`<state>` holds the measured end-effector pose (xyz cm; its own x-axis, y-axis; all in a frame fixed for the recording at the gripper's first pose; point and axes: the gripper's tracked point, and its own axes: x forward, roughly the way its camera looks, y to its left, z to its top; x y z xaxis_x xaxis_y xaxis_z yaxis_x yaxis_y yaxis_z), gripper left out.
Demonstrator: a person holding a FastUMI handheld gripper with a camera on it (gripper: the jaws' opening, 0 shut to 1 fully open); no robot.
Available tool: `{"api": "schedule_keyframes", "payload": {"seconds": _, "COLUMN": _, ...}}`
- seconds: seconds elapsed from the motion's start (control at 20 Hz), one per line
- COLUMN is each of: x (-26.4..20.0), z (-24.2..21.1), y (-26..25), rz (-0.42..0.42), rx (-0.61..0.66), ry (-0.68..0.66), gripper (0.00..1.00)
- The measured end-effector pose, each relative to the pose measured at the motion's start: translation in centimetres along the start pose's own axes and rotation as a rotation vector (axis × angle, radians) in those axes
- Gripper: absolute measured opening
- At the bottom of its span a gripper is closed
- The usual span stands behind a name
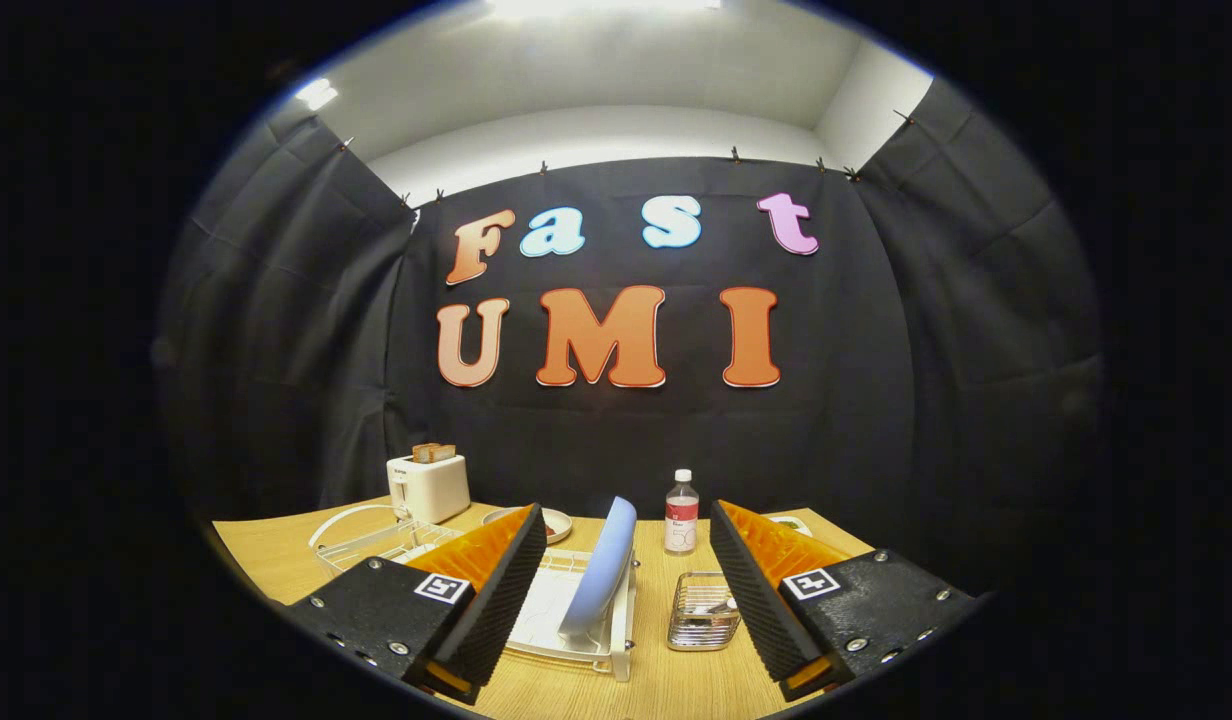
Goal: Take the plate from the dish rack, then take the spoon from the basket and place it into the plate.
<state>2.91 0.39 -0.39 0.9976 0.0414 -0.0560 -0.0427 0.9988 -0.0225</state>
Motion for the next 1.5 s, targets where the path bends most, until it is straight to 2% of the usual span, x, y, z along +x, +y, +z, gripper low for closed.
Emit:
{"api": "schedule_keyframes", "payload": {"seconds": 0.35, "x": 4.7, "z": 0.4, "y": 0.5, "rz": 0.073, "rx": 0.013, "ry": 0.142, "gripper": 0.98}}
{"api": "schedule_keyframes", "payload": {"seconds": 0.45, "x": 6.5, "z": -0.1, "y": 1.5, "rz": 0.135, "rx": 0.031, "ry": 0.191, "gripper": 0.98}}
{"api": "schedule_keyframes", "payload": {"seconds": 0.5, "x": 7.6, "z": -0.6, "y": 2.1, "rz": 0.163, "rx": 0.039, "ry": 0.232, "gripper": 0.98}}
{"api": "schedule_keyframes", "payload": {"seconds": 0.65, "x": 9.7, "z": -3.0, "y": 1.9, "rz": 0.176, "rx": 0.031, "ry": 0.376, "gripper": 0.98}}
{"api": "schedule_keyframes", "payload": {"seconds": 0.8, "x": 11.2, "z": -4.9, "y": 3.0, "rz": 0.246, "rx": 0.010, "ry": 0.506, "gripper": 0.98}}
{"api": "schedule_keyframes", "payload": {"seconds": 1.05, "x": 13.0, "z": -7.9, "y": 2.9, "rz": 0.223, "rx": 0.032, "ry": 0.710, "gripper": 0.94}}
{"api": "schedule_keyframes", "payload": {"seconds": 1.2, "x": 13.6, "z": -9.8, "y": 3.5, "rz": 0.210, "rx": -0.015, "ry": 0.812, "gripper": 0.87}}
{"api": "schedule_keyframes", "payload": {"seconds": 1.25, "x": 13.9, "z": -10.4, "y": 3.0, "rz": 0.180, "rx": -0.040, "ry": 0.838, "gripper": 0.85}}
{"api": "schedule_keyframes", "payload": {"seconds": 1.35, "x": 14.3, "z": -12.3, "y": 2.5, "rz": 0.129, "rx": -0.112, "ry": 0.886, "gripper": 0.73}}
{"api": "schedule_keyframes", "payload": {"seconds": 1.4, "x": 14.1, "z": -13.2, "y": 2.5, "rz": 0.115, "rx": -0.145, "ry": 0.913, "gripper": 0.63}}
{"api": "schedule_keyframes", "payload": {"seconds": 1.45, "x": 13.9, "z": -14.1, "y": 2.3, "rz": 0.103, "rx": -0.181, "ry": 0.945, "gripper": 0.59}}
{"api": "schedule_keyframes", "payload": {"seconds": 1.5, "x": 13.9, "z": -14.4, "y": 1.6, "rz": 0.060, "rx": -0.213, "ry": 0.953, "gripper": 0.49}}
